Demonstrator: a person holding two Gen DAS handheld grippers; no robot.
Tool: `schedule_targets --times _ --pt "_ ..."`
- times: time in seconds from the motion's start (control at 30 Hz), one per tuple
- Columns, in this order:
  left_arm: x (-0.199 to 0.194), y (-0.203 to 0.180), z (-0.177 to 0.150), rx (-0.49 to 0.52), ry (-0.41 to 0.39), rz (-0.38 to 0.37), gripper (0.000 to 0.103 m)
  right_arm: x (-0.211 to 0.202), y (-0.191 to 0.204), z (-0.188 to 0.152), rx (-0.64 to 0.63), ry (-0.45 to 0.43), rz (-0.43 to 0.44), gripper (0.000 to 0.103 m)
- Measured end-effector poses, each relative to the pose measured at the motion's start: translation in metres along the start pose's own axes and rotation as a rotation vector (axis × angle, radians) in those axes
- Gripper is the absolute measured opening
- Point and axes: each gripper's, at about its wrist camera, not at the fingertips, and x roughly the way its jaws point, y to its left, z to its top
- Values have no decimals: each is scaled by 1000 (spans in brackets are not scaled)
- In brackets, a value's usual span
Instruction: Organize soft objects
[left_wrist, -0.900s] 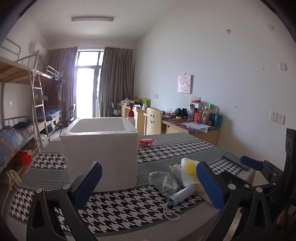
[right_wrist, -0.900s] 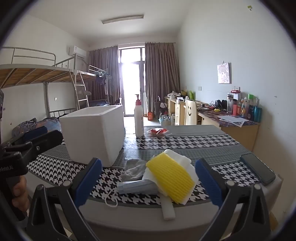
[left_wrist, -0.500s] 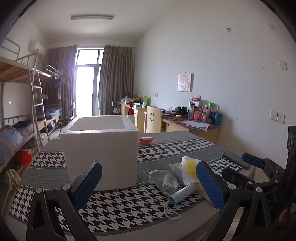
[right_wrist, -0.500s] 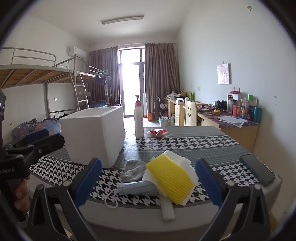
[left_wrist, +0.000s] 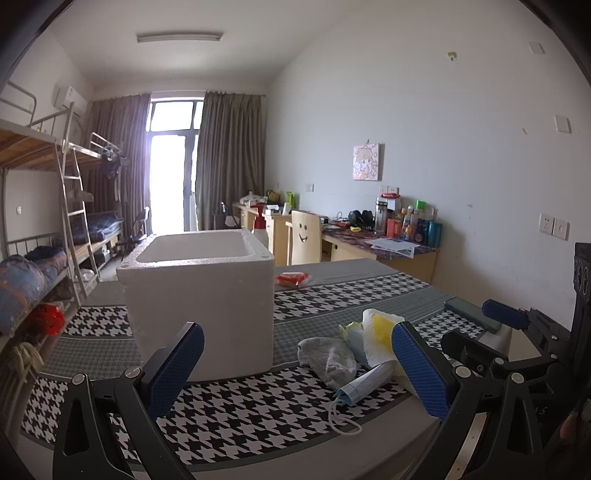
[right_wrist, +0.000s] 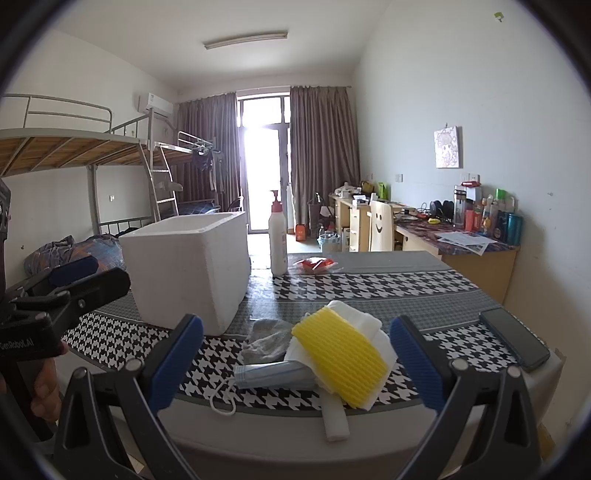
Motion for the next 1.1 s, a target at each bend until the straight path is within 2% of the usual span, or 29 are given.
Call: schedule_targets --times 1.1 --pt "4 -5 -3 15 10 -9 102 4 -1 -1 -11 9 -10 102"
